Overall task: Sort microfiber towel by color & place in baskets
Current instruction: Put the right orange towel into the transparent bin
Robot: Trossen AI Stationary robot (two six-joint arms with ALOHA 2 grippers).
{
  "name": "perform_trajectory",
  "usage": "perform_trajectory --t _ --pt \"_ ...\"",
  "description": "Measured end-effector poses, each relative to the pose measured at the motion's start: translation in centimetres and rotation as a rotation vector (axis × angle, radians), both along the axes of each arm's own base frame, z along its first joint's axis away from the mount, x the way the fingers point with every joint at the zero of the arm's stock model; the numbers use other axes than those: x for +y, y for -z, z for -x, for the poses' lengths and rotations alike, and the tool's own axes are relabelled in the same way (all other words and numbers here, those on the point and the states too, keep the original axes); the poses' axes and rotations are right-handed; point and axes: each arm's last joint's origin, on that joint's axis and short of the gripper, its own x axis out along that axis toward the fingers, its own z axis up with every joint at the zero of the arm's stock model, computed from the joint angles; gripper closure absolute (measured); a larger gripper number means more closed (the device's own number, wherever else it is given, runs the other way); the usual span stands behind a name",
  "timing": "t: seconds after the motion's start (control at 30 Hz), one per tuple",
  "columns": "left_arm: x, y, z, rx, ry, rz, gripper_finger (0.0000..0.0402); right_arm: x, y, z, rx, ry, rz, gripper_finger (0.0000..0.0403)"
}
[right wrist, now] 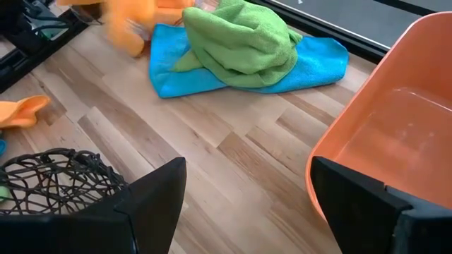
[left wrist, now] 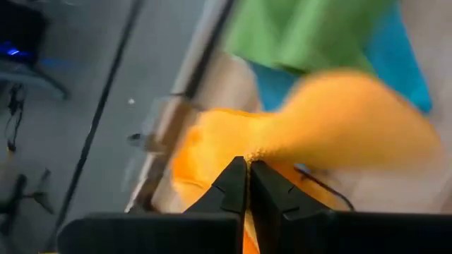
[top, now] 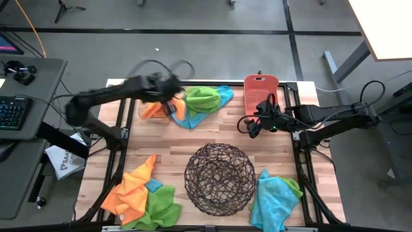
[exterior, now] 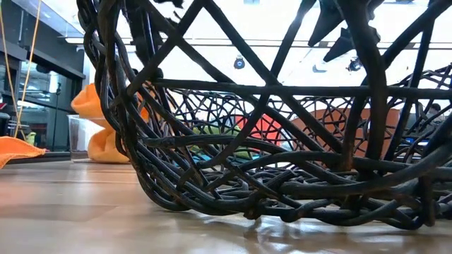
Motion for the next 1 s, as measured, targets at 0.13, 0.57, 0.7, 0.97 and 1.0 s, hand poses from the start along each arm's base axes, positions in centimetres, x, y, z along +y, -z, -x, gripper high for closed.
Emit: perform_trajectory --t 0.13,0.57,0.7,0.97,1.0 --pt "-0.8 -4.2 4.9 -0.222 -0.147 -0.104 0.0401 0.0 0.0 0.0 -0.003 0.001 0.0 0.0105" --pt "1.6 -0.2 9.8 -0.229 -0.451 -0.137 0.0401 -0.1 -0.3 -0.2 -0.04 0.038 0.044 0.0105" --pt "3.0 3.7 8.1 -0.333 -0.429 -0.071 0.0401 -0.1 -0.3 -0.2 -0.044 0.044 0.041 0.0105" --pt "4.6 2.2 6.3 -0.485 -0.392 -0.131 0.0401 -0.2 -0.3 -0.2 -0.053 0.058 0.03 0.0105" --pt "4.7 1.0 6.3 -0.496 -0.387 -0.19 0.0401 -0.2 -0.3 -0.2 -0.053 0.06 0.031 0.0105"
